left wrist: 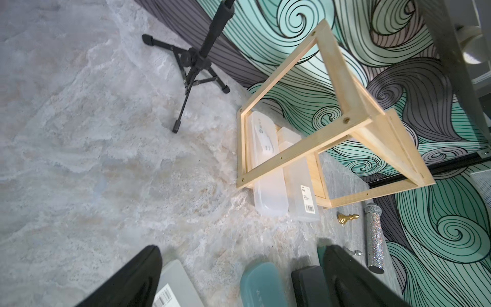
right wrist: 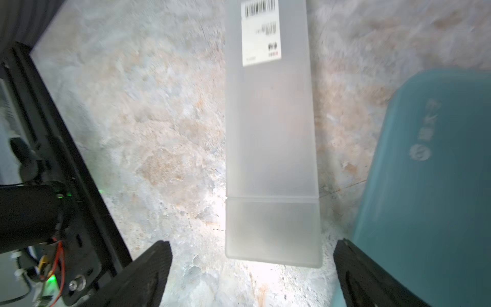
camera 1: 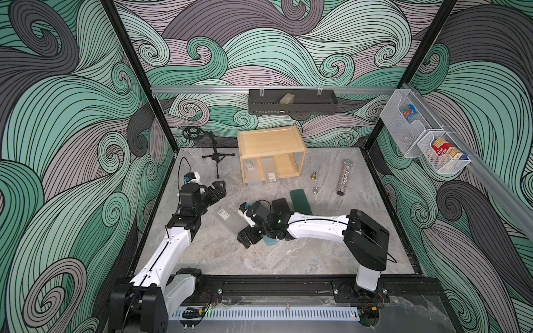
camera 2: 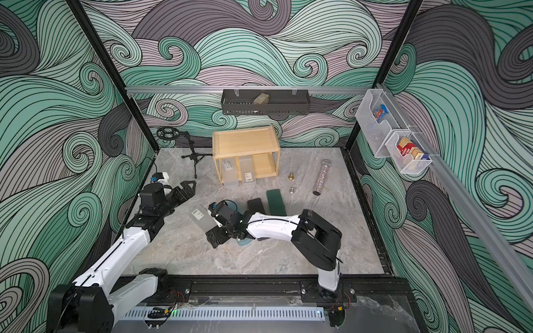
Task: Remove the pencil cases from the shelf
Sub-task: Place the pencil case at the center of the board, then adjust the pencil case at the center of the board.
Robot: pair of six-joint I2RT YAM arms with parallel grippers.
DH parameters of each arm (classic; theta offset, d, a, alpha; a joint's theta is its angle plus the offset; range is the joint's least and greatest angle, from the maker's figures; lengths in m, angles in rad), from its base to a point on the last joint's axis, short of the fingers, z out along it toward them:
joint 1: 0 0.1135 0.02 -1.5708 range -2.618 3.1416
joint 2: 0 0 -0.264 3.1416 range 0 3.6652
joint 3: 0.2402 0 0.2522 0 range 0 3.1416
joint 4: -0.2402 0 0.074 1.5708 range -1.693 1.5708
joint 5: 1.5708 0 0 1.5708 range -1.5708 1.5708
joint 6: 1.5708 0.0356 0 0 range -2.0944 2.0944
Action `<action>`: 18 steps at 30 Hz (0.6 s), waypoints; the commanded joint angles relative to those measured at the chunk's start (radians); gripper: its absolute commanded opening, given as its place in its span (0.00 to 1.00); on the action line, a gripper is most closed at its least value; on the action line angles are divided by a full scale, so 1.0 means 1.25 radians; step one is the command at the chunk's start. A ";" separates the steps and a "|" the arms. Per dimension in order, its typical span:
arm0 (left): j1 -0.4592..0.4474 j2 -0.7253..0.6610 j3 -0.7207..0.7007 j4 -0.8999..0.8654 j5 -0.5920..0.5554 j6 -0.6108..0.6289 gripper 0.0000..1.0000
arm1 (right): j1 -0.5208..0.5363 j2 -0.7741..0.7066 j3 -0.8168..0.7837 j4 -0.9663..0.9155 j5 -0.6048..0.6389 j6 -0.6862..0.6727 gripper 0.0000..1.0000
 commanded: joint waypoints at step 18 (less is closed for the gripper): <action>-0.016 -0.030 -0.257 0.150 -0.054 -0.218 0.98 | -0.422 -0.237 0.063 -0.041 -0.130 -0.151 1.00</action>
